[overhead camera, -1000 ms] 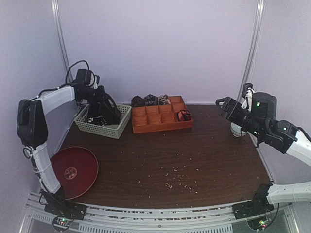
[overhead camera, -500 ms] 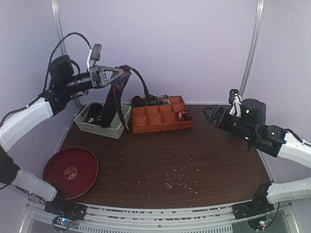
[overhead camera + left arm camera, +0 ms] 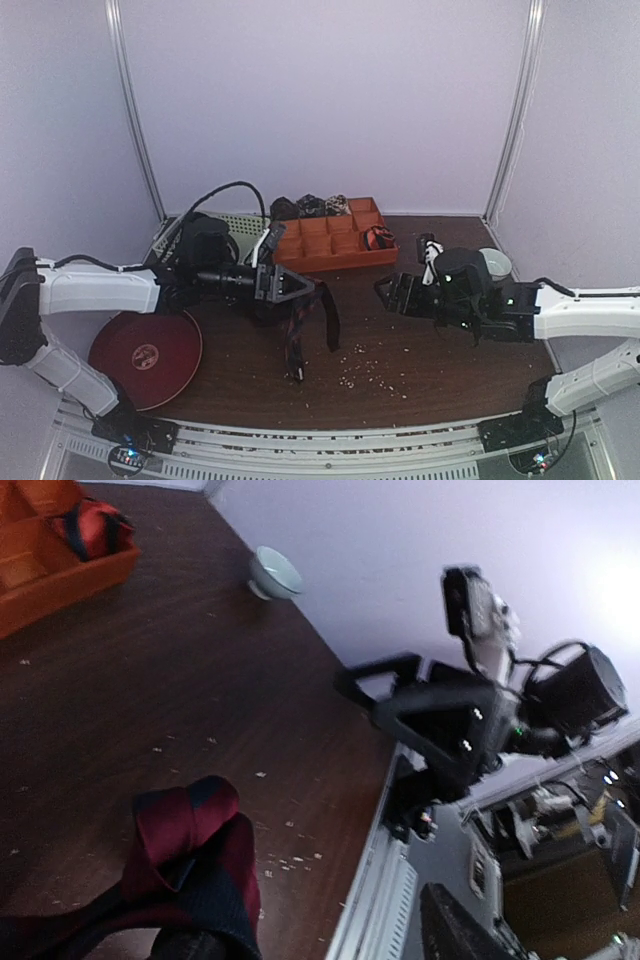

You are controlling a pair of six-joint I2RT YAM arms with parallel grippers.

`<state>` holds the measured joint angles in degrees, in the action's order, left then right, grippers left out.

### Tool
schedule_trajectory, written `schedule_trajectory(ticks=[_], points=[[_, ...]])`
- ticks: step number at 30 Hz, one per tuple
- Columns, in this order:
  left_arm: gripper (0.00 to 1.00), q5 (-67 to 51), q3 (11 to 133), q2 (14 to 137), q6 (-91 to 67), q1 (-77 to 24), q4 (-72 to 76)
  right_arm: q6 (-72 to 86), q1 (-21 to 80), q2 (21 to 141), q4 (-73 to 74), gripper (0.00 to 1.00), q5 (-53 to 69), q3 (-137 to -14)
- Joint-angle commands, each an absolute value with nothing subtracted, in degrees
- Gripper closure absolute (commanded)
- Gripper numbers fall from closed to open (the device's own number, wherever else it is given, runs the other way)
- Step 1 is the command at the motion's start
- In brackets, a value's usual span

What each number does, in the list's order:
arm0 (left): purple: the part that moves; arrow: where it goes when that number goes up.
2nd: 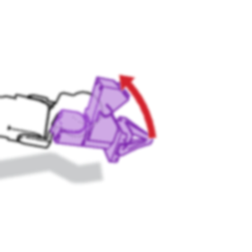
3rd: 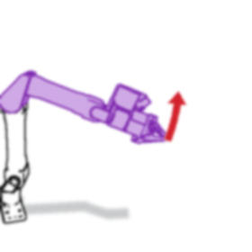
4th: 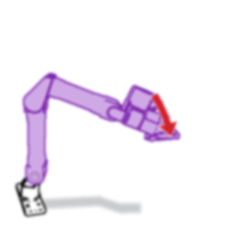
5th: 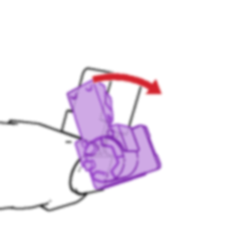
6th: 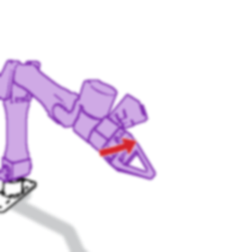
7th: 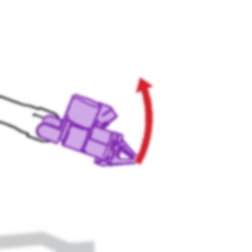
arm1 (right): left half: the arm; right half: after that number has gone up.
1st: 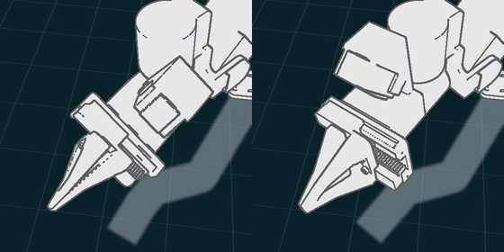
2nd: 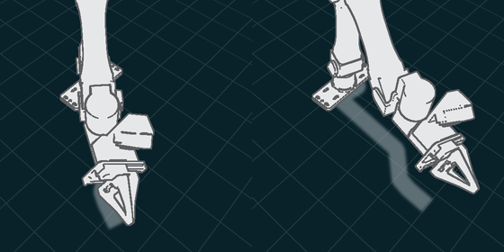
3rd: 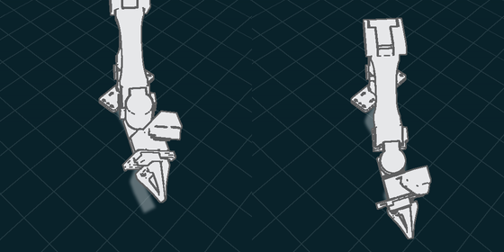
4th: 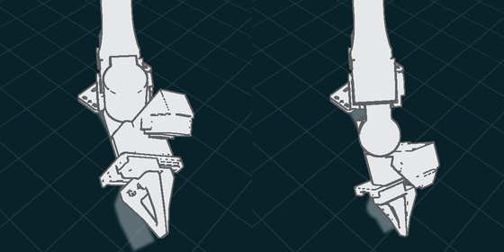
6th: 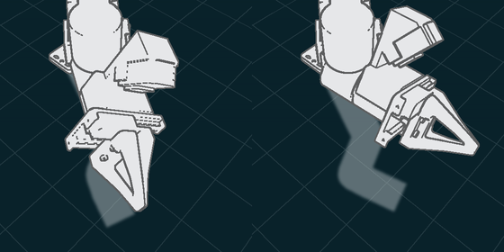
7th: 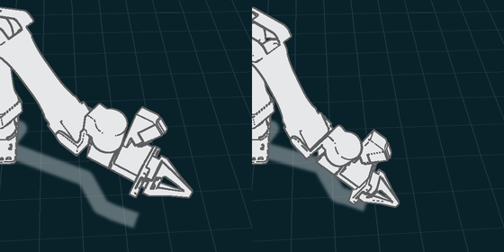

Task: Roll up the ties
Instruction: Place the tie at the center of the board, then move the tie to the center of the board.

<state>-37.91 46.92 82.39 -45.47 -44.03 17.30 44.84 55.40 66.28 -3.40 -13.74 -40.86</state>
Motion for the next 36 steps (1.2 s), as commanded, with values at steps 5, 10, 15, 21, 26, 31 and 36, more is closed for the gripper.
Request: schedule_trajectory(ticks=[5,10,15,21,26,31,36], points=[[0.25,-5.9,52.3,73.7,-32.1,-39.3,-9.1,45.4,63.4,81.0,-2.2,0.3,-18.9,-48.7],[0.31,-7.4,49.6,68.2,-31.3,-35.7,-11.1,44.2,65.3,93.9,-7.4,0.33,-16.1,-56.1],[0.4,-6.7,47.0,66.3,-34.2,-28.4,-15.7,42.1,66.1,105.1,-8.6,0.31,-19.4,-66.0],[0.41,-11.6,42.8,63.2,-35.0,-19.2,-15.6,35.8,65.1,117.5,-4.3,0.23,-25.2,-79.2],[0.41,-6.5,43.2,61.7,-34.0,-17.1,-18.0,33.5,63.2,125.0,-1.1,0.22,-20.8,-87.2],[0.42,-4.6,42.9,59.7,-34.4,-15.8,-18.1,31.9,62.8,131.4,5.2,0.25,-18.9,-94.0],[0.43,-4.4,43.9,59.7,-34.3,-15.7,-18.7,32.1,60.9,129.3,10.9,0.73,-21.0,-92.1]])
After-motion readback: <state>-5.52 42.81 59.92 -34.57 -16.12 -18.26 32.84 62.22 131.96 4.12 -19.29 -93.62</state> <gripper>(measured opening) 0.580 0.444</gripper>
